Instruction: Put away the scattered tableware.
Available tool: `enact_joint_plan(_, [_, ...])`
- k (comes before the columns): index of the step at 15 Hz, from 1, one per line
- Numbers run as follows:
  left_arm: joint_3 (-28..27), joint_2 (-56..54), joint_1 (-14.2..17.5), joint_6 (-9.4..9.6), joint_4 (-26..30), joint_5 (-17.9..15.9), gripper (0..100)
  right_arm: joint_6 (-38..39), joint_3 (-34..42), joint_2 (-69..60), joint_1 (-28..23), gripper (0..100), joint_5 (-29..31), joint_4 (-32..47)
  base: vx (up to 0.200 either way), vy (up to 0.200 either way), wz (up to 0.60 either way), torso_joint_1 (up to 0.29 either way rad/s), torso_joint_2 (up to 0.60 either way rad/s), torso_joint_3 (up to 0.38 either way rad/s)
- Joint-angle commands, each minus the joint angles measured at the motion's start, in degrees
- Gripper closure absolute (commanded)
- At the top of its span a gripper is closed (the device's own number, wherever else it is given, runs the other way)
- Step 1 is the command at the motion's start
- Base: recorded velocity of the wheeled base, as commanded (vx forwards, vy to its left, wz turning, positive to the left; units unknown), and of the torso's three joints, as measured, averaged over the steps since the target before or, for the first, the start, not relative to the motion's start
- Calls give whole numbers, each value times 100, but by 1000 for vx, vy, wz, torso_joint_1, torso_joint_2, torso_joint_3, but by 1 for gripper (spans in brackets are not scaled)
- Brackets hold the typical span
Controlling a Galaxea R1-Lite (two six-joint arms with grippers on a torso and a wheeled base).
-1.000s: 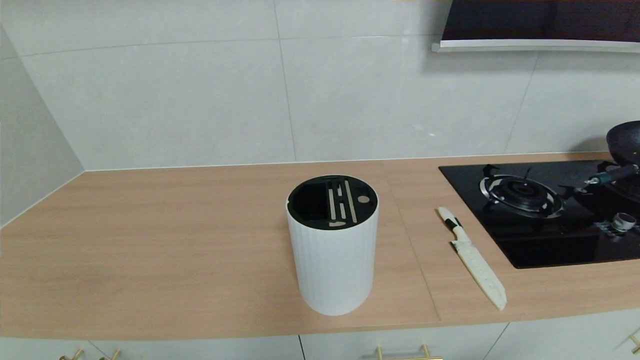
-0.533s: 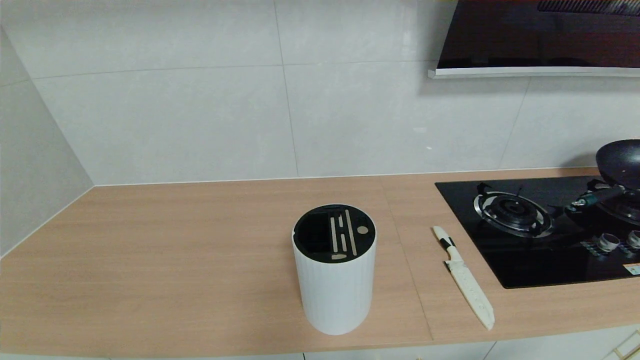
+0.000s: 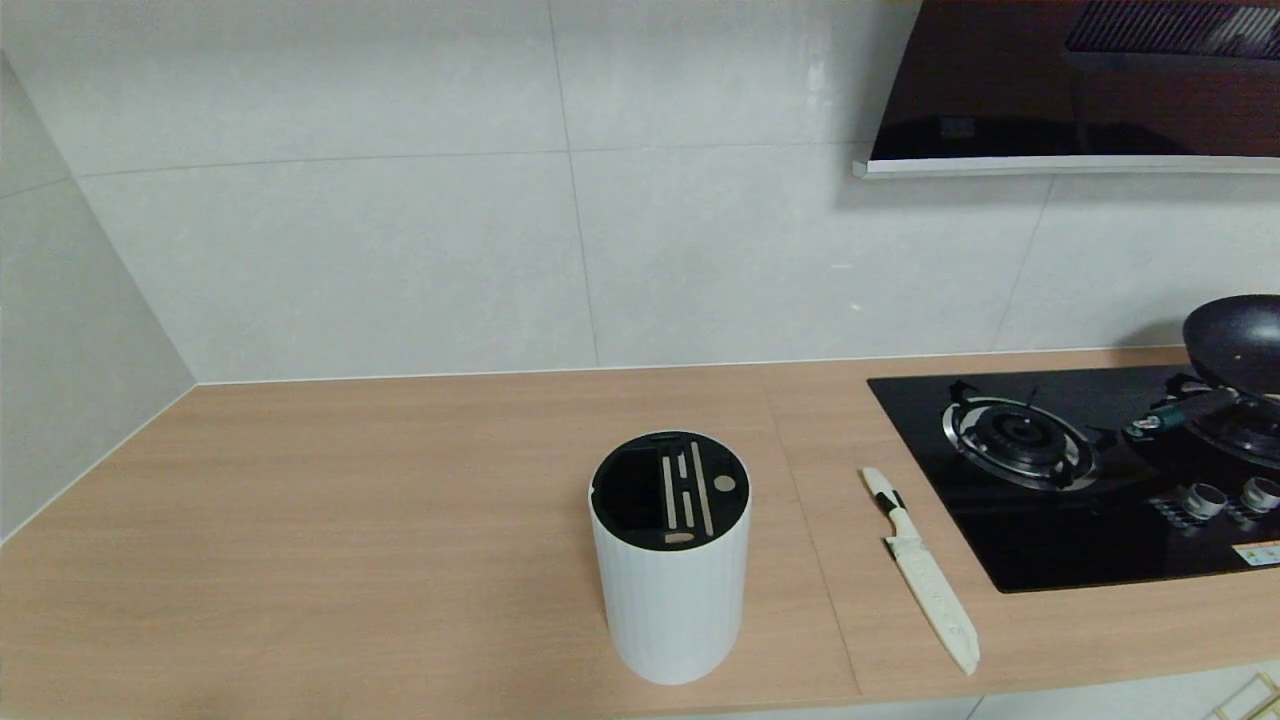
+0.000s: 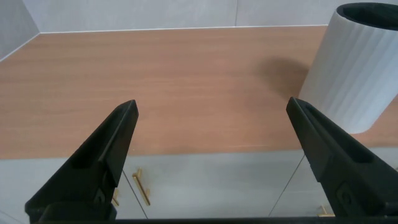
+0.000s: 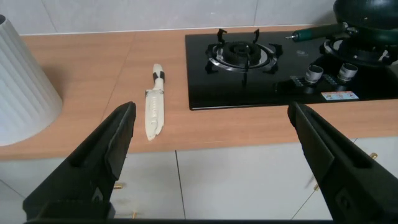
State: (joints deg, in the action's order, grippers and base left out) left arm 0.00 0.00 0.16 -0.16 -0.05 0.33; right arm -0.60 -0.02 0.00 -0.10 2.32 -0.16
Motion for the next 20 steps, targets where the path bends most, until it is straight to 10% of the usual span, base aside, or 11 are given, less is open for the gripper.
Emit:
enact_joint_plan(1, [0, 0, 2, -2, -4, 2, 0, -11, 2, 9, 1, 0, -3, -2, 0, 0, 0, 0, 0, 0])
enact_joint_plan(12, [0, 0, 2, -2, -4, 2, 0, 174, -833, 185, 10, 0, -249, -98, 0, 0, 0, 0, 0, 0])
enact_joint_plan(20, [0, 0, 2, -2, -4, 2, 0, 438, -2573, 4869, 757, 0, -1163, -169, 0, 0, 0, 0, 0, 0])
